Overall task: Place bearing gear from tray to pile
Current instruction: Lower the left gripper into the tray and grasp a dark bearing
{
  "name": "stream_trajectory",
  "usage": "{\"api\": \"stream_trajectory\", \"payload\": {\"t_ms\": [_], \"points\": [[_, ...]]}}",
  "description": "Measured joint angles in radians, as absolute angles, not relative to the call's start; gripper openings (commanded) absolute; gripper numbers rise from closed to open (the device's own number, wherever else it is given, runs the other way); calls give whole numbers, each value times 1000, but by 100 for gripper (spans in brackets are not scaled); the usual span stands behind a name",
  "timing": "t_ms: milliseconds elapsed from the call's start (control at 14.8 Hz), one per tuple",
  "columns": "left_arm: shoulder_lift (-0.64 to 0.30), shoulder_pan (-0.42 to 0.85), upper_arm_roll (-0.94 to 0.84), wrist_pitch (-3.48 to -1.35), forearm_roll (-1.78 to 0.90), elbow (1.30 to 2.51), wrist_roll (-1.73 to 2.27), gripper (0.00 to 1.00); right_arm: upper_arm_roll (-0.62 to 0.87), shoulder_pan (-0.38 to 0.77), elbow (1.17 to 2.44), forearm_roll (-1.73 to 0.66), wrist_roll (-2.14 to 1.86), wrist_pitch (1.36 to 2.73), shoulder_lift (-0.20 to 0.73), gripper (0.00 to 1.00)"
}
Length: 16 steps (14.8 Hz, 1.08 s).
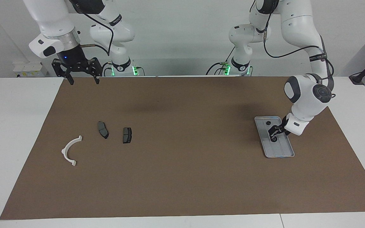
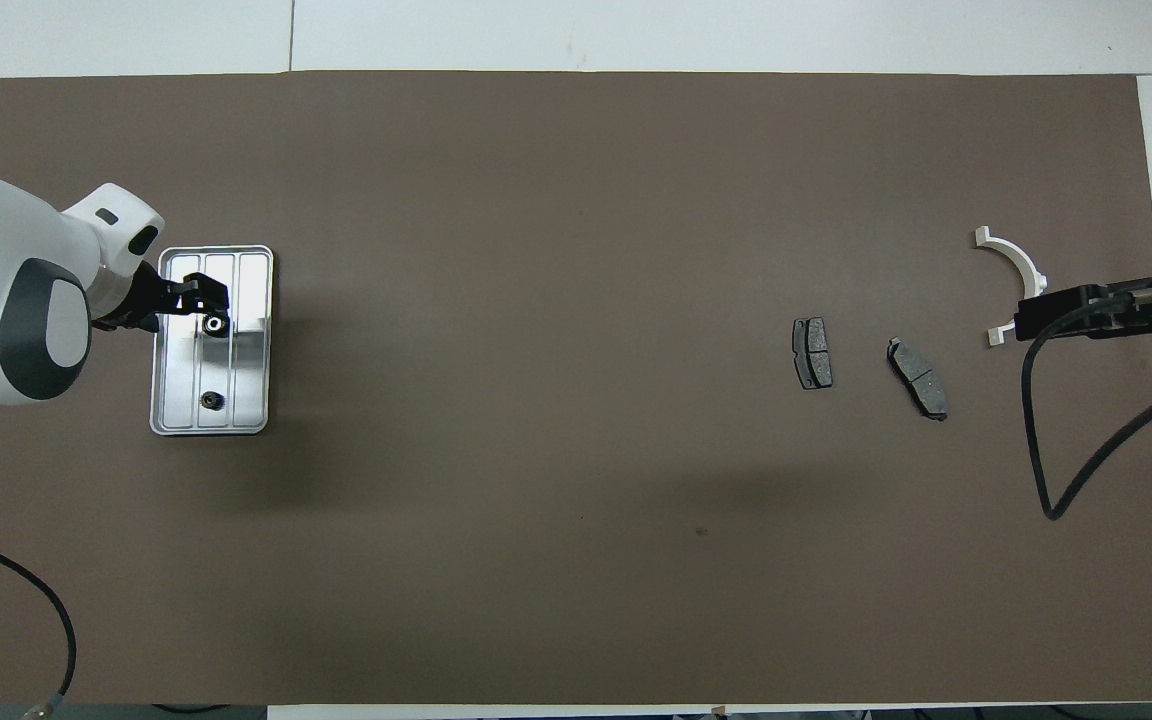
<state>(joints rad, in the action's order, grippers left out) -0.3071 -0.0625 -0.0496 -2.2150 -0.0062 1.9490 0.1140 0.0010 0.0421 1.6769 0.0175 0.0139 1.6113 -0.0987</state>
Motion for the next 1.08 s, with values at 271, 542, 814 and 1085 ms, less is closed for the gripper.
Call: {"api": "stream_trajectory", "payload": {"t_ms": [271,542,814,1085], "points": [[-307,-59,-57,-2243,-6,1963,144,77,1,42,1677,17,14,1611,-99,100],[-307,-60,-56,-2291,-6,1994,147,73,1,43,1677,17,14,1611,-99,100],[-307,-60,-56,-2305,-6,2004,147,73,0,42,1677,17,14,1611,-99,100],[-307,-60,-56,-2325,-6,2021,147,50,0,42,1677,-16,14,1612,-99,100]]}}
